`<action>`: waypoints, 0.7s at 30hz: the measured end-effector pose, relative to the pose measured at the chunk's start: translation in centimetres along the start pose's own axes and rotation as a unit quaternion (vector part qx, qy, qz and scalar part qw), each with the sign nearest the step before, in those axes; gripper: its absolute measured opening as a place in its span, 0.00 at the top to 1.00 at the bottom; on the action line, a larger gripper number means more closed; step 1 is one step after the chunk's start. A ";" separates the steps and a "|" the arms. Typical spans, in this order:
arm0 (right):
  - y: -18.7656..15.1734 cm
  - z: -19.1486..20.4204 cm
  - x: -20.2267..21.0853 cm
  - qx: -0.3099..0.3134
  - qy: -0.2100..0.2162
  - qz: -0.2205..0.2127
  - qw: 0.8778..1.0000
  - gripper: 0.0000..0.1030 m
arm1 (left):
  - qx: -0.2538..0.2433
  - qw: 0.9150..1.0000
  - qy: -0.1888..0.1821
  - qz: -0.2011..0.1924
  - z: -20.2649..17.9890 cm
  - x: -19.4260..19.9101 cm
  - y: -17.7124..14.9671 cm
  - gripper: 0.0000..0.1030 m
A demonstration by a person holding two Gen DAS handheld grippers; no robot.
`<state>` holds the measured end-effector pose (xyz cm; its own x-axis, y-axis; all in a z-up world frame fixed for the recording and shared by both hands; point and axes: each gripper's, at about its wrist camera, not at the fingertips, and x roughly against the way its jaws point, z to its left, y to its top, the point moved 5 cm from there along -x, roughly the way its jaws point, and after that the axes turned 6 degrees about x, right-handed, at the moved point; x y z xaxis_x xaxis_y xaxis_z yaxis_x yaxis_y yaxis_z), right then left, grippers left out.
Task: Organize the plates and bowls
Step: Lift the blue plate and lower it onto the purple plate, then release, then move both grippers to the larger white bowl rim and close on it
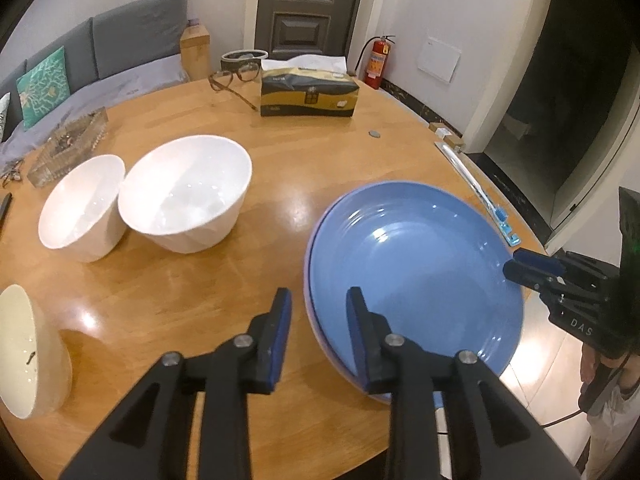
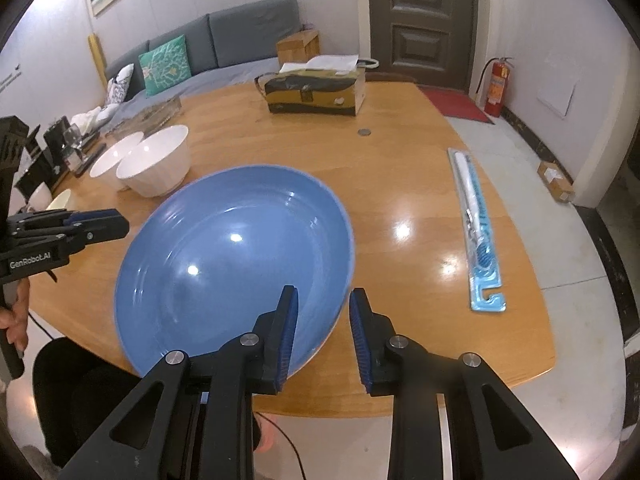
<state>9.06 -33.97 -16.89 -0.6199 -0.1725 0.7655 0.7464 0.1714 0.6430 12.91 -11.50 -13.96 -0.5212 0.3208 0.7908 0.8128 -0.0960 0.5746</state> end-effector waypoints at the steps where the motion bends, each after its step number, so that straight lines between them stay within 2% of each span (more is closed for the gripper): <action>1: 0.0 -0.1 0.1 -0.002 -0.001 -0.001 1.000 0.78 | 0.002 1.000 -0.001 -0.002 0.1 0.1 0.1 0.74; 6: 0.5 1.0 0.0 0.011 0.002 -0.001 1.000 0.74 | 0.011 1.000 0.002 -0.011 1.1 1.2 0.3 0.73; 7: 0.7 1.2 0.2 0.012 0.011 -0.005 1.000 0.75 | 0.012 1.000 0.002 -0.014 1.4 1.6 0.4 0.69; 8: 0.9 1.4 0.3 0.015 0.004 -0.007 1.000 0.75 | 0.015 1.000 0.002 -0.019 1.9 2.1 0.5 0.66; 10: 1.6 2.0 0.9 0.033 -0.023 -0.021 0.999 0.74 | 0.024 0.999 0.004 -0.032 3.1 3.3 0.7 0.65; 11: 1.9 2.3 1.2 0.035 -0.019 -0.027 0.999 0.74 | 0.028 0.999 0.007 -0.037 3.8 3.8 0.8 0.65; 17: 4.8 6.8 2.4 0.055 0.063 -0.061 0.995 0.73 | 0.068 0.994 0.038 -0.075 9.5 8.1 1.4 0.62; 21: 6.9 10.7 1.9 0.074 0.115 -0.071 0.988 0.68 | 0.088 0.989 0.067 -0.096 13.6 10.7 1.4 0.58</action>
<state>10.44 -22.72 -10.75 -0.6317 -0.4170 0.6535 0.6026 0.2662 0.7523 11.99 4.59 -7.51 -0.6900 0.1882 0.6989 0.7226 0.1234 0.6801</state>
